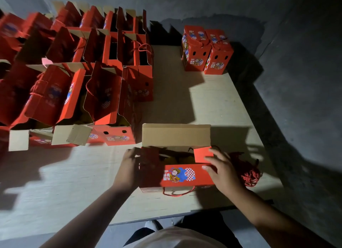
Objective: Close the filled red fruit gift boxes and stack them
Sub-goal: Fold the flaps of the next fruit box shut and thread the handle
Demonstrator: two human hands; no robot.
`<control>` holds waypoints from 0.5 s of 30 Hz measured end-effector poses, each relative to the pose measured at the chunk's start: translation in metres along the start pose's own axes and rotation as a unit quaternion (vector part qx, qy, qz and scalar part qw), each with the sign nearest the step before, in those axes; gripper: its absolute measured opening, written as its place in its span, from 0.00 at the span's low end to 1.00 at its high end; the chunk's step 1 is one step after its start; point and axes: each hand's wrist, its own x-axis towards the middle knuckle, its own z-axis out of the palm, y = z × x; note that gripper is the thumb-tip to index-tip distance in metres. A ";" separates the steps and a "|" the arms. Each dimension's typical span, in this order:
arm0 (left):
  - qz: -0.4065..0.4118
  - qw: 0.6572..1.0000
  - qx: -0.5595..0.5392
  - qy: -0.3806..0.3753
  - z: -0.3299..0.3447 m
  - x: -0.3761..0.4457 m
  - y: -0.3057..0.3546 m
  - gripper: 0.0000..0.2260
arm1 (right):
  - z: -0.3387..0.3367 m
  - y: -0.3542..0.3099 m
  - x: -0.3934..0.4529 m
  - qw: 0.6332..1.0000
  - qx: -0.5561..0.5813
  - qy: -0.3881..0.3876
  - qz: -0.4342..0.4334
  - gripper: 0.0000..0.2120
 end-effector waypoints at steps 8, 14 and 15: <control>-0.070 0.984 -0.146 -0.081 -0.009 0.037 -0.001 0.52 | -0.001 -0.006 0.055 0.957 0.200 -0.113 0.180 0.52; 0.013 0.998 -0.043 -0.036 -0.016 0.008 -0.005 0.35 | -0.009 -0.001 0.020 0.948 0.273 -0.064 0.149 0.36; 0.038 0.997 -0.012 -0.068 -0.017 0.000 -0.006 0.36 | -0.008 0.002 0.010 0.958 0.248 -0.090 0.115 0.37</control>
